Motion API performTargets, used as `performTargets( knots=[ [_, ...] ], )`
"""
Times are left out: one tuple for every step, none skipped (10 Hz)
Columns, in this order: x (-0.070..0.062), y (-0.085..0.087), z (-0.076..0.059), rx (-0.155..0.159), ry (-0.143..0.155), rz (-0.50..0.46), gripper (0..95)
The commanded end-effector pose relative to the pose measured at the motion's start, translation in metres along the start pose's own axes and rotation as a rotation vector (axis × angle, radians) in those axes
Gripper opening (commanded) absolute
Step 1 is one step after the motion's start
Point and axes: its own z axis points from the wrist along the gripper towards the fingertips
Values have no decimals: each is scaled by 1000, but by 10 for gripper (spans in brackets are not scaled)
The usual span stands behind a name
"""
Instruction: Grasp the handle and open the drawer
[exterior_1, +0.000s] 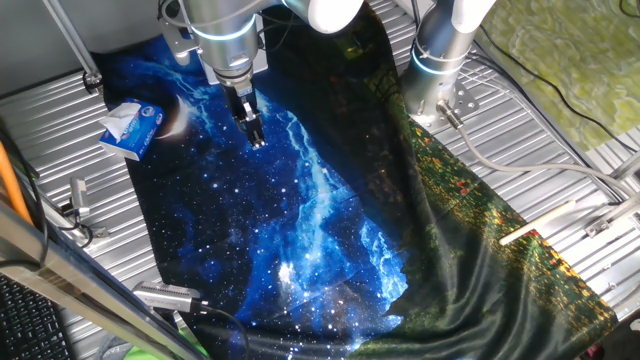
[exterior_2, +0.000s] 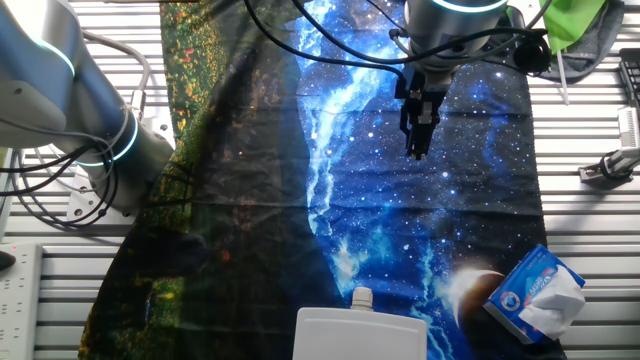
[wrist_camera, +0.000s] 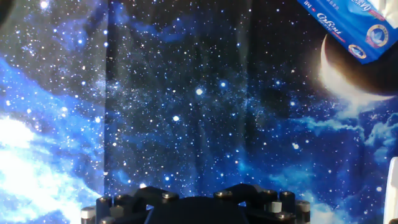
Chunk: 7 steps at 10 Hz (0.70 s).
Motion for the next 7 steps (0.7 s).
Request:
performTargets(
  knots=[
    [0,0,0,-60,-17,-197,0],
    [0,0,-1,-53,-14,-199,0],
    [0,0,-1,-53,-13,-199,0],
    [0,0,-1,-52,-13,-199,0],
    [0,0,-1,-52,-11,-201,0],
    [0,0,-1,-52,-11,-202,0],
    [0,0,-1,-52,-10,-201,0]
  ],
)
